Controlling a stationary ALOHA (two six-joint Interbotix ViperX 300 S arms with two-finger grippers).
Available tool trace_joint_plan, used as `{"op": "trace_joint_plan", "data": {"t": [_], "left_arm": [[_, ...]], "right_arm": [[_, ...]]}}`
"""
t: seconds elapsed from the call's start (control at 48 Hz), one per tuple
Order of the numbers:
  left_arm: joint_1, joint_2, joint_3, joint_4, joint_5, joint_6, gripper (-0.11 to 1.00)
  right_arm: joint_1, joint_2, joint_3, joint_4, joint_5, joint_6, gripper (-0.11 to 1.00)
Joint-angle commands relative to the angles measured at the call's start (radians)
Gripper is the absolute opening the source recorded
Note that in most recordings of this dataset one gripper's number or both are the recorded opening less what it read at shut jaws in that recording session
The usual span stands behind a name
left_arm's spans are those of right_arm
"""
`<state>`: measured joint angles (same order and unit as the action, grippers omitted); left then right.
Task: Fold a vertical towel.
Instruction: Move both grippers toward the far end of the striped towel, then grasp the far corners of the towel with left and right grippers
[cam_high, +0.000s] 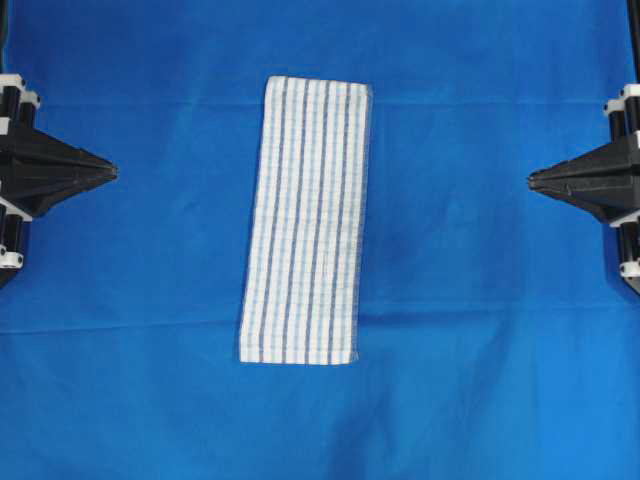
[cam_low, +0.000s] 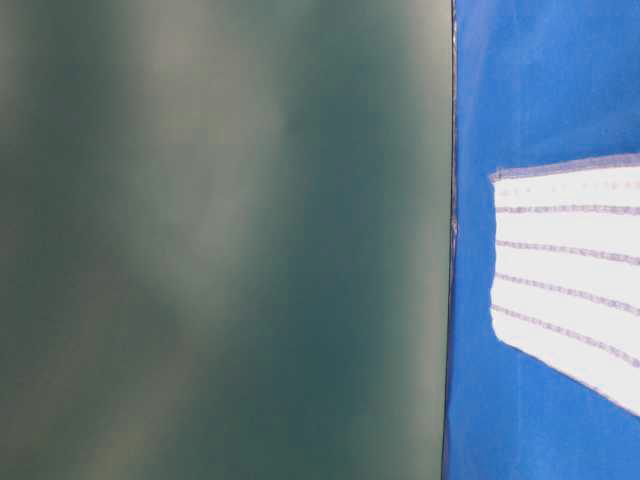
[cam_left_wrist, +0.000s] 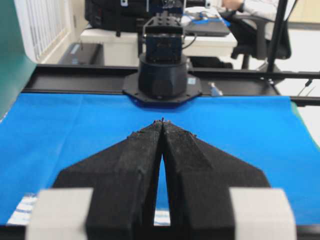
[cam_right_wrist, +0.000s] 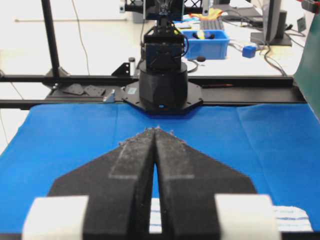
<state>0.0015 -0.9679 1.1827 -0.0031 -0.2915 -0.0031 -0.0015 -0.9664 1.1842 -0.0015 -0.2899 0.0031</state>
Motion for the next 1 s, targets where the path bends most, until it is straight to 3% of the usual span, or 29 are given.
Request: {"op": "trace_joint_plan", "data": {"t": [0.0,0.167,0.396,0.687,0.75,0.916,0.979], "left_arm": [[0.017,0.035,-0.044,-0.029,0.006,-0.008,0.00],[0.095,0.118,-0.052,-0.029,0.011,-0.011,0.00],[0.227,0.295,-0.074,-0.029,0.009,-0.014,0.00],[0.344,0.575,-0.160,-0.029,-0.023,-0.018,0.02],[0.365,0.638,-0.178,-0.029,-0.037,-0.020,0.11],[0.419,0.815,-0.239,-0.029,-0.077,-0.020,0.55],[0.439,0.879,-0.267,-0.031,-0.091,-0.020,0.71]], "right_arm": [[-0.021,0.015,-0.038,0.006,-0.005,0.014,0.00],[-0.146,0.114,-0.089,0.054,0.104,0.025,0.00],[-0.285,0.321,-0.161,0.060,0.152,0.025,0.00],[-0.371,0.620,-0.295,0.052,0.163,0.011,0.01],[-0.387,0.695,-0.334,0.044,0.170,0.011,0.05],[-0.436,0.862,-0.400,0.037,0.166,0.009,0.51],[-0.446,0.913,-0.420,0.032,0.164,0.009,0.62]]}}
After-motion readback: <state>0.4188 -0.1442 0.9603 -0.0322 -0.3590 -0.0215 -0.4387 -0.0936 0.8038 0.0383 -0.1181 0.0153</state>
